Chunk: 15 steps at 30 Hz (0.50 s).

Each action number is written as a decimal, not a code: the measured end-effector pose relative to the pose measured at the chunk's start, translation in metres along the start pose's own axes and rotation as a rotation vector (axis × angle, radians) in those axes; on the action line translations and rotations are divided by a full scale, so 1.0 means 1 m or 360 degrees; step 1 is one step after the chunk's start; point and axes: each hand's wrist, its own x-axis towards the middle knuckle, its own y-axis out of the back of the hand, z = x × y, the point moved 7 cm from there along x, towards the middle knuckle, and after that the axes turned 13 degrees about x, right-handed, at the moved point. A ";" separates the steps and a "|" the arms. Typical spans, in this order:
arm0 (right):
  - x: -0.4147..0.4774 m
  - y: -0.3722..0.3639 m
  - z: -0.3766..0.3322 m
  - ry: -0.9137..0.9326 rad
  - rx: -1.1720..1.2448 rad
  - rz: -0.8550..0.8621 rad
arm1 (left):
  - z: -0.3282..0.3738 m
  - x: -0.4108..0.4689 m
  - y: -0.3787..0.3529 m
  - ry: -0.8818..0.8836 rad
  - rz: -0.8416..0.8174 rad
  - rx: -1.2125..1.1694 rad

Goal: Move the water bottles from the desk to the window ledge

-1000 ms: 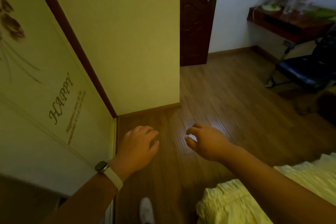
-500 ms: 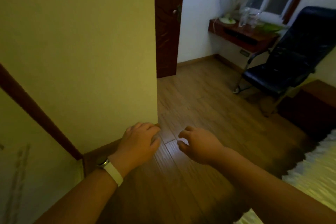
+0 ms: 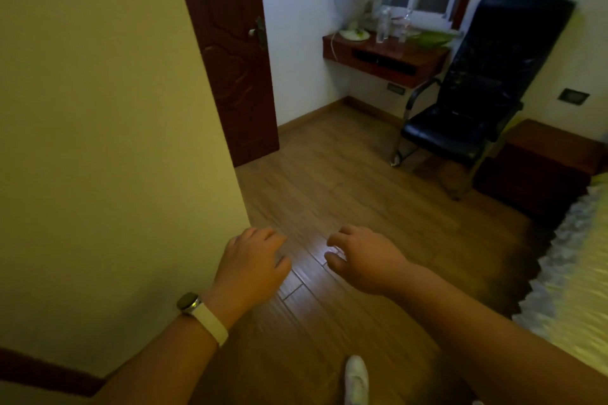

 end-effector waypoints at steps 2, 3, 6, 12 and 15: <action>0.025 0.014 0.030 -0.0026 0.0023 0.0020 | 0.010 0.045 0.002 -0.0018 0.0031 0.0063; 0.036 0.021 0.045 -0.0042 0.0035 0.0022 | 0.017 0.067 0.003 -0.0026 0.0015 0.0080; 0.062 0.047 0.088 -0.0093 0.0056 0.0003 | 0.043 0.130 0.002 -0.0089 -0.0055 0.0061; 0.116 0.118 0.166 -0.0220 0.0055 0.0122 | 0.112 0.239 0.014 -0.0269 -0.0008 0.0022; 0.130 0.141 0.194 -0.0285 0.0079 0.0176 | 0.132 0.280 0.018 -0.0328 -0.0009 -0.0019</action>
